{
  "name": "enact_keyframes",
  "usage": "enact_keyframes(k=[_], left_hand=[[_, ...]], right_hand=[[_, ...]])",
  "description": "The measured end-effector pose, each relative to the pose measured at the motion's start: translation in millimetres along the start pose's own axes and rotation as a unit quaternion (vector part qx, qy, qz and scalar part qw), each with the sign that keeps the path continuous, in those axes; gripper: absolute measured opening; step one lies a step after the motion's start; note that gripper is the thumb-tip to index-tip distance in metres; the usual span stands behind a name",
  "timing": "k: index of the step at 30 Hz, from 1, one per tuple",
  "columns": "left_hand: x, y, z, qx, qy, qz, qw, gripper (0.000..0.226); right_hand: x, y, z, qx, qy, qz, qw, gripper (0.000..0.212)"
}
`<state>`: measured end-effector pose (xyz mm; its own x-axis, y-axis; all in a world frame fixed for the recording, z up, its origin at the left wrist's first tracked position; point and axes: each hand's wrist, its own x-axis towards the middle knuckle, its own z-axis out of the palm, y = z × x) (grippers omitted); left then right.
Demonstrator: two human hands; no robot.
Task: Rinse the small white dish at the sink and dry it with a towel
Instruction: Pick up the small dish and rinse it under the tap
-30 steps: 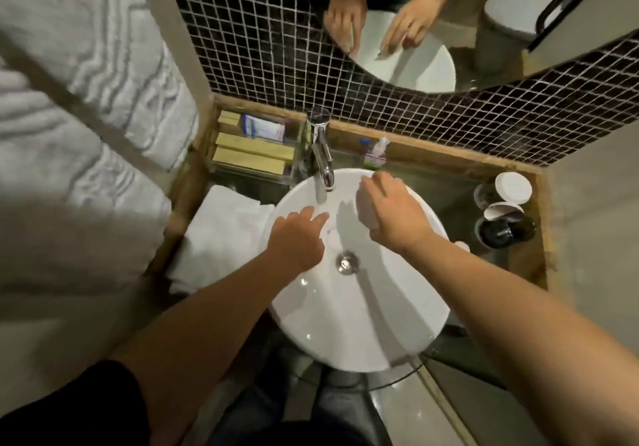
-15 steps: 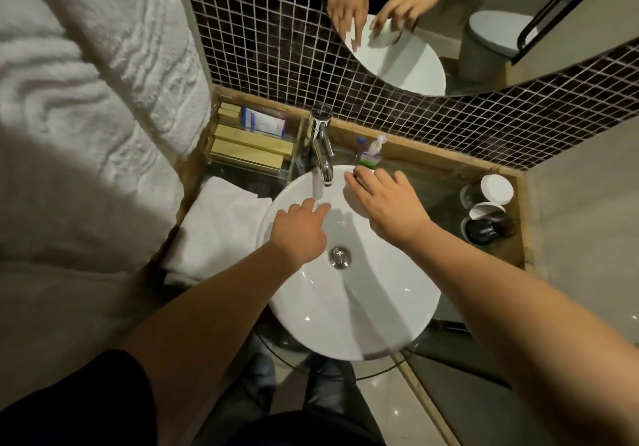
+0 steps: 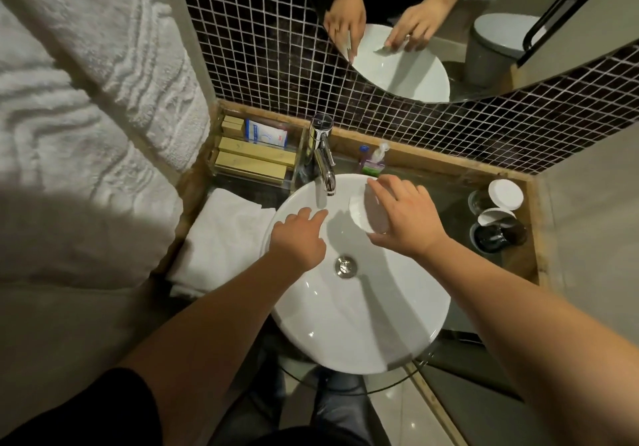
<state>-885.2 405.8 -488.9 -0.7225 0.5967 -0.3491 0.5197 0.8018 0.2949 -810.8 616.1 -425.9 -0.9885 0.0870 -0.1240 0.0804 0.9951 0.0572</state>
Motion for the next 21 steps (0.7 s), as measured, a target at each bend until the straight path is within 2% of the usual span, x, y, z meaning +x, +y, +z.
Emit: enact_keyframes(k=[3, 6, 9, 13, 15, 18, 21], left_hand=[[-2.3, -6.2, 9.1, -0.004, 0.041, 0.012, 0.999, 0.061], [0.5, -25.3, 10.7, -0.02, 0.083, 0.005, 0.996, 0.057], [1.8, -61.9, 7.5, 0.021, 0.058, -0.017, 0.998, 0.057], [-19.2, -105.9, 17.9, 0.102, 0.112, -0.037, 0.988, 0.043], [-28.5, -120.3, 27.4, 0.122, 0.082, -0.077, 0.986, 0.04], [-37.2, -138.5, 44.5, 0.114, 0.033, -0.134, 0.984, 0.05], [-40.8, -150.3, 54.2, 0.066, 0.028, -0.16, 0.985, 0.071]], right_hand=[[-2.5, -1.8, 12.3, 0.063, -0.014, 0.061, 0.996, 0.105], [-6.8, -6.7, 28.9, 0.124, -0.029, 0.087, 0.988, 0.106], [-9.7, -16.0, 44.7, 0.156, -0.028, 0.083, 0.984, 0.106], [-6.7, -42.6, 64.7, 0.205, -0.038, 0.061, 0.976, 0.107], [-2.7, -61.1, 72.2, 0.239, -0.034, 0.061, 0.968, 0.106], [4.0, -88.1, 79.0, 0.26, -0.035, 0.055, 0.963, 0.105], [9.2, -105.4, 82.4, 0.282, -0.037, 0.036, 0.958, 0.105]])
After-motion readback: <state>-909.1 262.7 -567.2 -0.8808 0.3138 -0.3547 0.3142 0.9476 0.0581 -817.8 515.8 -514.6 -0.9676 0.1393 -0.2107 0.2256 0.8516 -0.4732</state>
